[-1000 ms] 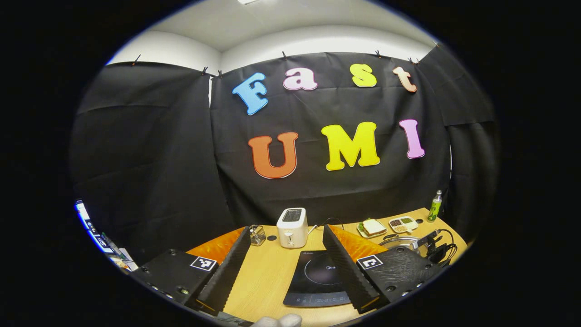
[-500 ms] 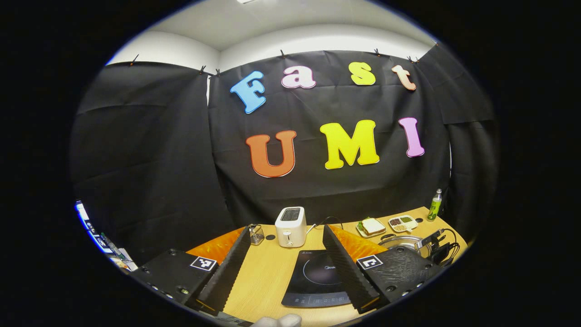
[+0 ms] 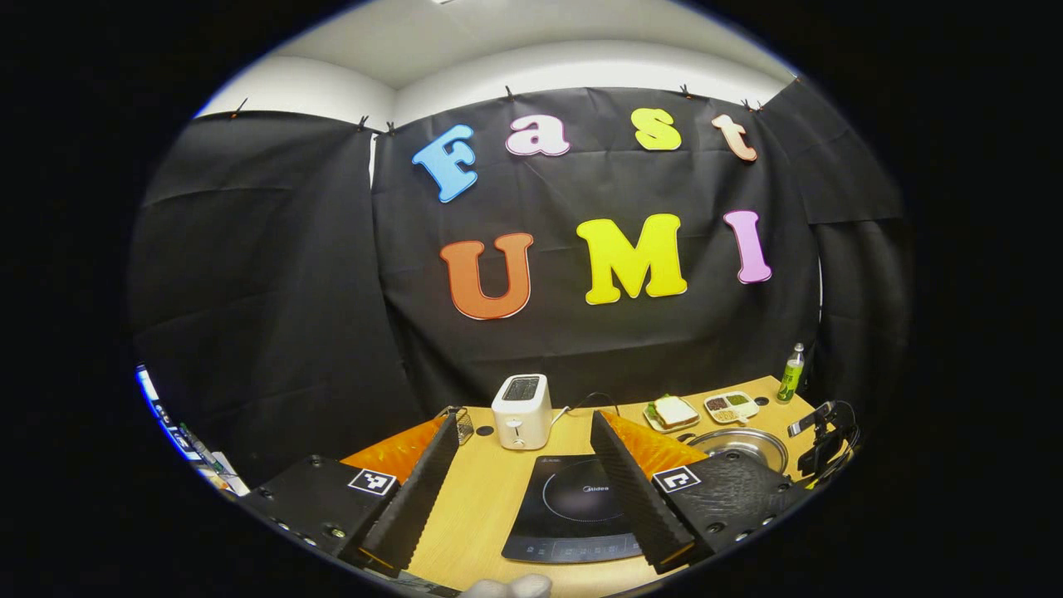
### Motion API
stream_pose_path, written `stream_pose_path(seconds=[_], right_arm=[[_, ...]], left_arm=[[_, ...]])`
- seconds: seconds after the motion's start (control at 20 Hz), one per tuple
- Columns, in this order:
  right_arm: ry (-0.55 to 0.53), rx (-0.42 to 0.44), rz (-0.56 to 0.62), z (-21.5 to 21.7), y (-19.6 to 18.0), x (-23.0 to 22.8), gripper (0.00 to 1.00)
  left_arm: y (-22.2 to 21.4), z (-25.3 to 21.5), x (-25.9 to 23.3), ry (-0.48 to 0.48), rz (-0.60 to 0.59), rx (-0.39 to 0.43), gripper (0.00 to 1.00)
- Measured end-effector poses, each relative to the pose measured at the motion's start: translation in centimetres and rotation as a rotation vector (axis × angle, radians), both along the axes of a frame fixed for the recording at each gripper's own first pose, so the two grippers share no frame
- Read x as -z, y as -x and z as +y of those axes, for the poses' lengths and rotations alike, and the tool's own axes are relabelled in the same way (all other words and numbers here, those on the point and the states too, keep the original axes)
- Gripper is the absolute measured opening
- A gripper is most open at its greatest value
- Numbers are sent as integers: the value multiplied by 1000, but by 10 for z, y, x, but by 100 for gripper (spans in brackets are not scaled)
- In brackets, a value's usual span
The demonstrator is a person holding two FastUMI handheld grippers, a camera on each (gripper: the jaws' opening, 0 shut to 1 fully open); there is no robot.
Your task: First push the handle of the pot to place it horizontally, then grasp the pot with both hands and set it on the induction cooktop.
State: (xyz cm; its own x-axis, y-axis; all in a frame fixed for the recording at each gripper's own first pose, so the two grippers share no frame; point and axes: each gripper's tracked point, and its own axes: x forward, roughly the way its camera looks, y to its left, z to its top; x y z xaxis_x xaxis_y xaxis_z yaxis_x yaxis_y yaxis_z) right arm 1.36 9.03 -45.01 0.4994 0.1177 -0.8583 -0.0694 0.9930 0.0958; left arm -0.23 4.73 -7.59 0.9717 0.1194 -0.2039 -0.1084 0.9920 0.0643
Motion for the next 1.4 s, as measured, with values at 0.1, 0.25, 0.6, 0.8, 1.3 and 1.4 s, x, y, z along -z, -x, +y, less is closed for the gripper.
stream_pose_path(seconds=[0.1,0.25,0.6,0.8,1.3,1.4], right_arm=[[11,24,-1,-17,-5,2,4],[34,37,2,-38,-11,5,0],[63,47,-5,-76,-28,7,4],[79,20,-2,-92,-38,8,3],[148,-101,-3,-138,-71,7,0],[167,-136,-5,-146,-80,7,4]], left_arm=[[-3,-6,0,-3,-3,6,96],[-5,-13,2,-5,5,8,96],[-9,-20,1,-12,13,-4,96],[-11,-24,3,-14,17,-15,96],[-11,-32,7,-17,38,-70,96],[-11,-33,8,-20,40,-80,96]])
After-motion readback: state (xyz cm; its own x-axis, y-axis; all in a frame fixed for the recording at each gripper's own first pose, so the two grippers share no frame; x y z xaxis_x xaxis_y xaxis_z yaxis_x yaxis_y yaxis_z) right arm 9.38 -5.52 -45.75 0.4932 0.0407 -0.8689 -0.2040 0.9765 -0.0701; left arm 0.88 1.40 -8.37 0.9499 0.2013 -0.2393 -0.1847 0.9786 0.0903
